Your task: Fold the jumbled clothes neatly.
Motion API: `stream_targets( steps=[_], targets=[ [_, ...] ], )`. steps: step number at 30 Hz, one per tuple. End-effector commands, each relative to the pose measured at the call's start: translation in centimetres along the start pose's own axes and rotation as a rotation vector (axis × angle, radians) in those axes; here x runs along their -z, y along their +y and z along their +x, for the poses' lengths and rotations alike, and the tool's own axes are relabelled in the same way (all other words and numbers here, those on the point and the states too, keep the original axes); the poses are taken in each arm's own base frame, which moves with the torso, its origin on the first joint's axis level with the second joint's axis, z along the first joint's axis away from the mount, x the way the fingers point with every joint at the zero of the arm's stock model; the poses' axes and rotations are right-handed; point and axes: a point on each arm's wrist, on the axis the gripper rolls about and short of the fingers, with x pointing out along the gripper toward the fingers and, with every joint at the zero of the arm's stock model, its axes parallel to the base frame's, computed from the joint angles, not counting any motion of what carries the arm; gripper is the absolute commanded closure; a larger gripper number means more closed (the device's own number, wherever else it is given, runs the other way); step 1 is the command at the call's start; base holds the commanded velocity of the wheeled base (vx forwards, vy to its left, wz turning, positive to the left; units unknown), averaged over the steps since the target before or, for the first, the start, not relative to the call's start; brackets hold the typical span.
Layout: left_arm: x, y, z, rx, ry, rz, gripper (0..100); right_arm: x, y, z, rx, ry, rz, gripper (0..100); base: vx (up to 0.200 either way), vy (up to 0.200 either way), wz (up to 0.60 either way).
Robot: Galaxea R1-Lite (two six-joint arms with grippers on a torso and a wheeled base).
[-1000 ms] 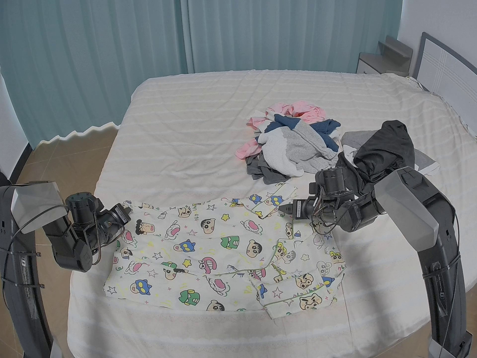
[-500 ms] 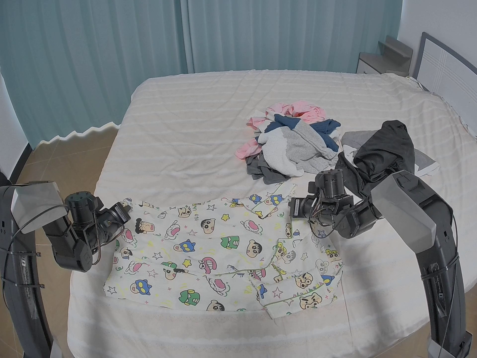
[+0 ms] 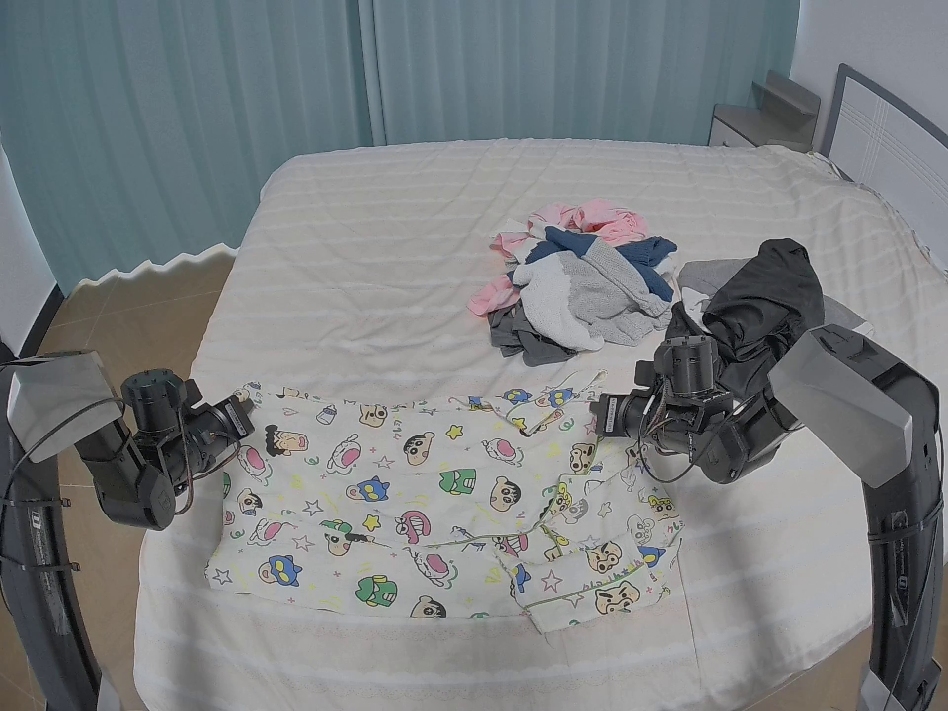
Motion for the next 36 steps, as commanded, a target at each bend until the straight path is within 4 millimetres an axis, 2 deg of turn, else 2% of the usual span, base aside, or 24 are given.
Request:
stream_targets(
  steps=[1, 7, 9, 11, 13, 22, 25, 29, 36],
  targets=[
    [-2.0, -0.5, -1.1, -0.002, -0.034, 0.007, 100, -1.7, 0.6, -1.6, -0.011, -0.041, -0.004, 100, 0.000, 0.000, 0.00],
    [-2.5, -0.8, -2.0, -0.013, -0.038, 0.006, 100, -2.0, 0.8, -2.9, -0.008, -0.037, -0.004, 100, 0.000, 0.000, 0.00],
    [-2.1, -0.7, -2.4, -0.022, -0.024, 0.005, 100, -2.0, 0.8, -3.4, -0.007, -0.033, -0.001, 100, 0.000, 0.000, 0.00],
    [-2.3, -0.8, -2.6, -0.019, -0.032, -0.001, 100, -1.2, 0.7, -3.9, -0.005, -0.003, -0.005, 100, 0.000, 0.000, 0.00],
    [-2.8, -0.9, -3.2, -0.021, -0.038, -0.026, 100, -1.3, 0.8, -4.4, -0.026, -0.014, 0.000, 100, 0.000, 0.000, 0.00],
    [-2.0, -0.5, -4.0, -0.035, -0.006, -0.079, 100, -1.8, 0.6, -5.8, -0.033, -0.022, 0.042, 100, 0.000, 0.000, 0.00],
    [-1.5, -0.3, -4.1, -0.044, 0.013, -0.085, 100, -1.6, 0.2, -5.8, -0.036, 0.003, 0.094, 100, 0.000, 0.000, 0.00],
    [-1.8, -0.3, -4.4, -0.041, 0.003, -0.139, 100, -1.7, 0.0, -6.2, -0.035, 0.000, 0.165, 100, 0.000, 0.000, 0.00],
    [-1.6, -0.1, -4.2, -0.049, 0.005, -0.142, 100, -1.0, -0.5, -5.8, -0.027, -0.007, 0.163, 100, 0.000, 0.000, 0.00]
  ],
)
